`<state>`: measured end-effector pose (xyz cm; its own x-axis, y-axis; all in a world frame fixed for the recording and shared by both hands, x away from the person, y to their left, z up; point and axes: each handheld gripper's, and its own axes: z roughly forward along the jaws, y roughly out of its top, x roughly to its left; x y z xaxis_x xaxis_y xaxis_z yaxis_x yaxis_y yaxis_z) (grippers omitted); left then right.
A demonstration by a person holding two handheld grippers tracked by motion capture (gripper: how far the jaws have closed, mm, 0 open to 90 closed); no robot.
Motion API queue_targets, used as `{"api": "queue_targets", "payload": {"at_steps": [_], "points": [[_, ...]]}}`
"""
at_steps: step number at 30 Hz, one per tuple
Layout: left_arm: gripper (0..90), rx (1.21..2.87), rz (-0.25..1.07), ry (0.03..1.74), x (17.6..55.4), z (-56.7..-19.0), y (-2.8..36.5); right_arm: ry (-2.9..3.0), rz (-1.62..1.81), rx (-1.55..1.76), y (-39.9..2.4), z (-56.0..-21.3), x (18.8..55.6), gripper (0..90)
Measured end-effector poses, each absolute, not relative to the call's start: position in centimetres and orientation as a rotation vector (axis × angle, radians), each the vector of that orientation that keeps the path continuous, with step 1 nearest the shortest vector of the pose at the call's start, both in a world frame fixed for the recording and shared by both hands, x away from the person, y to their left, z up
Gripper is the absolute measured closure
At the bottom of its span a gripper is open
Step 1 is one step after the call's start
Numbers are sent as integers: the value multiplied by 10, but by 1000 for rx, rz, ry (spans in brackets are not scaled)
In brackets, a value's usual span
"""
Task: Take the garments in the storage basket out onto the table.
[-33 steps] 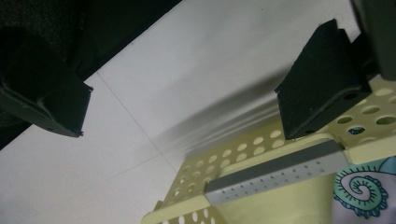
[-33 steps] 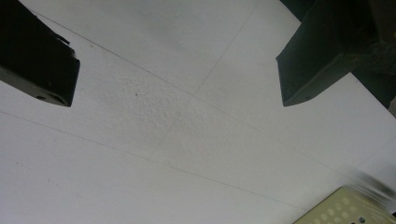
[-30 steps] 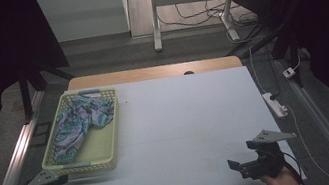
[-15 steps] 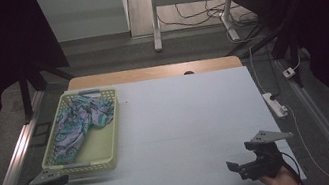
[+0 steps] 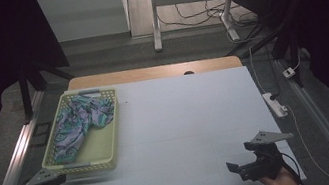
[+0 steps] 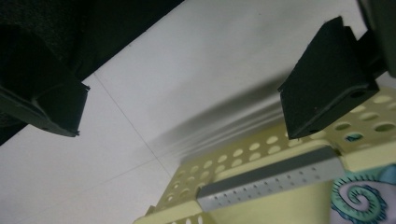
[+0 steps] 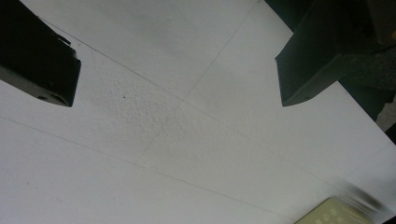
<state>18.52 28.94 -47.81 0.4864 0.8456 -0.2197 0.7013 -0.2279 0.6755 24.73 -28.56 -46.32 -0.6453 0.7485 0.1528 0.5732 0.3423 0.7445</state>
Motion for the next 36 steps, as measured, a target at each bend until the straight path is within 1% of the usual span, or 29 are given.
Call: {"api": "queue_targets", "payload": {"at_steps": [11, 18, 28, 36], "points": [[0, 1971, 293, 1264, 188, -467, 294, 2396, 1163, 1184, -283, -463, 246, 4], [0, 1977, 290, 1248, 194, -464, 297, 2400, 1159, 1180, -283, -464, 247, 4], [0, 1994, 243, 1199, 211, -463, 302, 2403, 1154, 1182, -283, -464, 247, 4], [0, 2005, 253, 1200, 225, -461, 307, 2411, 1149, 1187, -283, -464, 248, 5]]}}
